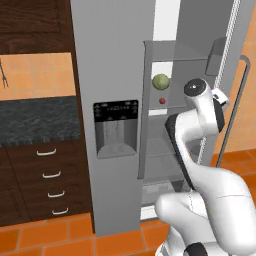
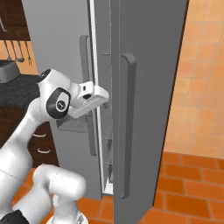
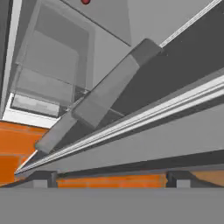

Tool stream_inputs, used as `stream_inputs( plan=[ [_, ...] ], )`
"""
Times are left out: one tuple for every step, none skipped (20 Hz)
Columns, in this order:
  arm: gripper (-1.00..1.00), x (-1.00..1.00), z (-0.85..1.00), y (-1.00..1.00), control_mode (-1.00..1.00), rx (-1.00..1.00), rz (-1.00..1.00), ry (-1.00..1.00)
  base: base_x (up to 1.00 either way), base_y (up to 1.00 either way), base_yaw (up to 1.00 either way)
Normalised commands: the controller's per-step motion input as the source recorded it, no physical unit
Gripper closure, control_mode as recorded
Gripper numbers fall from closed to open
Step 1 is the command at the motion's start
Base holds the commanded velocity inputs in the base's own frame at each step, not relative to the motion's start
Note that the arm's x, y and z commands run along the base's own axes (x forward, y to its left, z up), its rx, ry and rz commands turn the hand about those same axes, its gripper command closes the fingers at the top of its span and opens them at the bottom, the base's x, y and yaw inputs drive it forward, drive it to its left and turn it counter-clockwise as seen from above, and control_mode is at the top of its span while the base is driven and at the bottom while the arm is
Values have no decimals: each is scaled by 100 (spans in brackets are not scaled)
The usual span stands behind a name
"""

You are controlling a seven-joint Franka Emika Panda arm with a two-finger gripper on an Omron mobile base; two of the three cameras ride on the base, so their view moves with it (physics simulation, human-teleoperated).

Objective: Take the strawberry from the fridge and place it on top of the pancake, located on the dining counter.

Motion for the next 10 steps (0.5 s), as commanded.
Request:
stream_inputs(
  plan=[
    [-100,100,-40,0,-100,-41,-13,46,0,0,0],
    [-100,100,-37,-11,-100,-32,-20,46,0,0,0],
    [-100,100,-37,-31,-100,-33,-17,55,0,0,0],
    [-100,100,-26,-48,-100,-29,-14,53,0,0,0],
    [-100,100,-21,-52,-100,-28,-13,50,0,0,0],
    [-100,95,-19,-64,-100,-24,-11,47,0,0,0],
    [-100,78,-14,-76,-100,-20,-7,44,0,0,0],
    [-100,56,-5,-77,-100,-17,-5,38,0,0,0],
    [-100,27,-4,-81,-100,-13,-5,31,0,0,0],
    [-100,0,-8,-83,-100,-11,-9,25,0,0,0]
  ],
)
